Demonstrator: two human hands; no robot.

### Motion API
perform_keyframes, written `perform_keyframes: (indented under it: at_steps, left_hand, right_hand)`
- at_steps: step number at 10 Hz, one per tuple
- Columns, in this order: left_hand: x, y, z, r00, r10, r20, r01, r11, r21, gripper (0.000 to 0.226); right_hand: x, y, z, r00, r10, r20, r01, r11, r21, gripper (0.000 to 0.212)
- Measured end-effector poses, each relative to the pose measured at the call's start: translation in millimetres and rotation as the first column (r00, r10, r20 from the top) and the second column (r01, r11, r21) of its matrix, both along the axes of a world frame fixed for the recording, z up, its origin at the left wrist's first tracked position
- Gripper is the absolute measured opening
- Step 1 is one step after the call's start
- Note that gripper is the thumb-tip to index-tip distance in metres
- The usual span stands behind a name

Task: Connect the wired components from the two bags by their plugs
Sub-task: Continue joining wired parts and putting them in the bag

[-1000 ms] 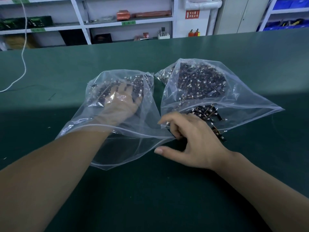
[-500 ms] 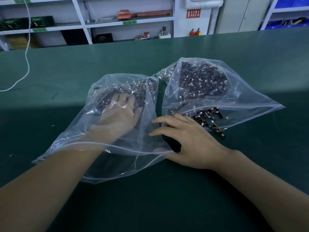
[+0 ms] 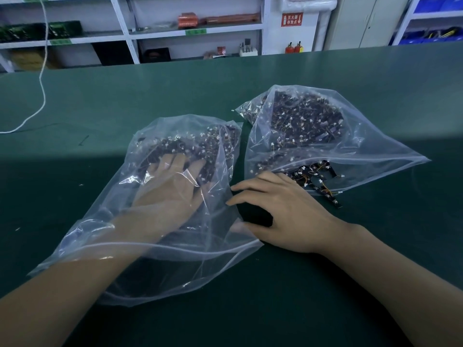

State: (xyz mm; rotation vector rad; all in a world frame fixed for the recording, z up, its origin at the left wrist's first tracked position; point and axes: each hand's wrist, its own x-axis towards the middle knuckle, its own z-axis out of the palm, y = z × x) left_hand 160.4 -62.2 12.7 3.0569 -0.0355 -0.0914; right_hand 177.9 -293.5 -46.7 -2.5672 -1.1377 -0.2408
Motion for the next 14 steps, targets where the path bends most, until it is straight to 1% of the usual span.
perform_keyframes:
  at_steps: [1, 3, 4, 5, 6, 7, 8, 9, 10, 12, 13, 14]
  left_hand:
    - [7.3, 7.2, -13.1, 0.999, -0.031, 0.035, 0.027, 0.991, 0.133, 0.062]
    - [11.1, 10.5, -15.9, 0.999, -0.008, 0.048, 0.002, 0.993, 0.122, 0.079]
    - [9.0, 12.0, -17.0, 0.999, 0.017, 0.04, -0.019, 0.998, 0.06, 0.074]
    - [2.4, 13.7, -13.3, 1.0, -0.001, 0.025, 0.001, 1.0, -0.011, 0.073]
    - [1.0, 18.3, -12.7, 0.998, -0.066, 0.023, 0.067, 0.998, -0.02, 0.076]
    - [-2.2, 21.7, -14.2, 0.997, -0.078, 0.016, 0.077, 0.996, 0.036, 0.063]
    - [-9.2, 21.5, -16.0, 0.993, -0.117, 0.02, 0.116, 0.991, 0.065, 0.065]
    - [-22.1, 22.5, -16.4, 0.992, -0.126, 0.013, 0.124, 0.989, 0.078, 0.073]
    - [-37.4, 27.4, -21.1, 0.989, -0.145, 0.019, 0.143, 0.986, 0.088, 0.07]
    - [-67.9, 26.1, -24.1, 0.99, -0.141, -0.033, 0.143, 0.984, 0.101, 0.057]
    - [-78.0, 23.7, -19.1, 0.986, -0.169, -0.007, 0.168, 0.98, 0.11, 0.054]
    - [-82.2, 25.1, -10.9, 0.98, -0.195, 0.041, 0.19, 0.977, 0.099, 0.063]
  right_hand:
    - [-0.3, 0.5, -1.4, 1.0, -0.004, 0.011, 0.004, 1.0, 0.016, 0.044]
    - [-0.4, 0.2, -1.4, 1.0, 0.005, 0.016, -0.006, 0.999, 0.05, 0.045]
    - [-3.7, -0.3, 1.5, 0.999, 0.043, 0.017, -0.045, 0.992, 0.116, 0.039]
    - [-6.5, -3.2, 6.2, 0.998, 0.069, -0.003, -0.067, 0.982, 0.178, 0.039]
    - [-8.6, -5.2, 9.6, 0.989, 0.092, -0.113, -0.077, 0.989, 0.128, 0.052]
    - [-8.5, -3.1, 9.5, 0.975, 0.117, -0.187, -0.115, 0.993, 0.025, 0.058]
    - [-8.9, -2.6, 9.3, 0.971, 0.098, -0.216, -0.098, 0.995, 0.014, 0.056]
    - [-9.6, -2.8, 8.0, 0.971, 0.077, -0.226, -0.07, 0.997, 0.035, 0.057]
    - [-9.0, -1.8, 7.0, 0.969, 0.06, -0.24, -0.05, 0.998, 0.047, 0.057]
    - [-8.4, -1.8, 4.5, 0.97, 0.036, -0.238, -0.028, 0.999, 0.038, 0.058]
    - [-8.4, -0.7, 4.8, 0.969, 0.029, -0.244, -0.023, 0.999, 0.03, 0.058]
    - [-8.6, -0.3, 5.4, 0.97, 0.026, -0.24, -0.015, 0.999, 0.047, 0.056]
